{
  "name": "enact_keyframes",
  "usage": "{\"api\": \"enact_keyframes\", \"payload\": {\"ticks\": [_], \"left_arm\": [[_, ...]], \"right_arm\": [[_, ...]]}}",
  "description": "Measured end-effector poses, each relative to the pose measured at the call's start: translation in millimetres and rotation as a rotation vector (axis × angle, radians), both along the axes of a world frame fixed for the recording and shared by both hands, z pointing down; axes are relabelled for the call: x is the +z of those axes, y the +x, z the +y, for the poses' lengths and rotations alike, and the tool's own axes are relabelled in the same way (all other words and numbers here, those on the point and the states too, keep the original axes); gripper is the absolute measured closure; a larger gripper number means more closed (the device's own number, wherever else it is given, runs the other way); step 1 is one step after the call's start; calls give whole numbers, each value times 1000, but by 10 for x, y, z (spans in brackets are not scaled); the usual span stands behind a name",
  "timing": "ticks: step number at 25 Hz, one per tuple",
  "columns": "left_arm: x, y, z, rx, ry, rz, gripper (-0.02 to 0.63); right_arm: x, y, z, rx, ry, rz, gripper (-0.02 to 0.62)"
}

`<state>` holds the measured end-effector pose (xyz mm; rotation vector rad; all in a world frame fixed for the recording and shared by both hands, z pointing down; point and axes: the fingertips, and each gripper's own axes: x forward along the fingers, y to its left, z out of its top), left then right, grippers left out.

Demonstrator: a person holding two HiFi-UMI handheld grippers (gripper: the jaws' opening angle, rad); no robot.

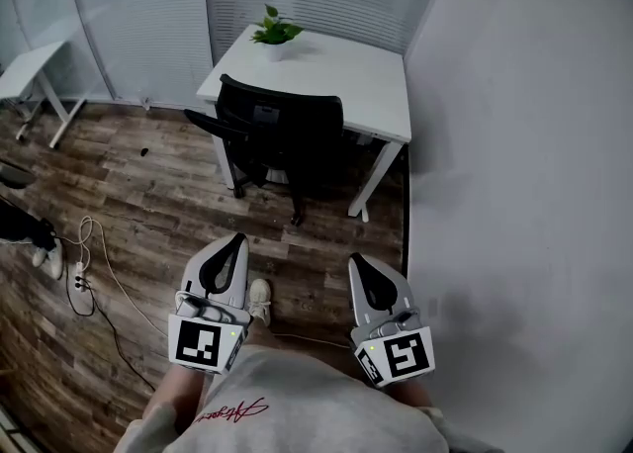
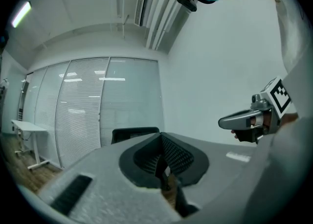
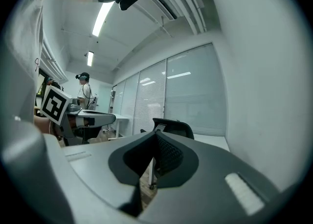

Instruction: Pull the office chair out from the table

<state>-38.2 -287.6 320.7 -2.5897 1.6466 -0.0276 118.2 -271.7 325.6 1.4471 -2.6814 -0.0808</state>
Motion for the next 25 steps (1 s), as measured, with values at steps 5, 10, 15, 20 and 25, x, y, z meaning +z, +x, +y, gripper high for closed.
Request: {"api": "enact_keyframes", "payload": {"ticks": [5, 10, 15, 20, 25], "left_arm": [[-93, -280, -718, -14, -5, -8, 611], [-214, -460, -1368, -8, -6, -8, 611], [-235, -648, -1885, -14, -34, -22, 611], [-187, -748, -2252, 5, -54, -31, 611], [-256, -859, -2601, 41, -23, 25, 611]], "right_arm": [[-102, -187, -689, 15, 0, -8, 601], [-173, -324, -1313, 42, -15, -19, 601], [-187, -478, -1803, 56, -32, -25, 601], [-206, -561, -2180, 78, -31, -28, 601], [-229, -657, -2482, 98, -33, -21, 601]]}}
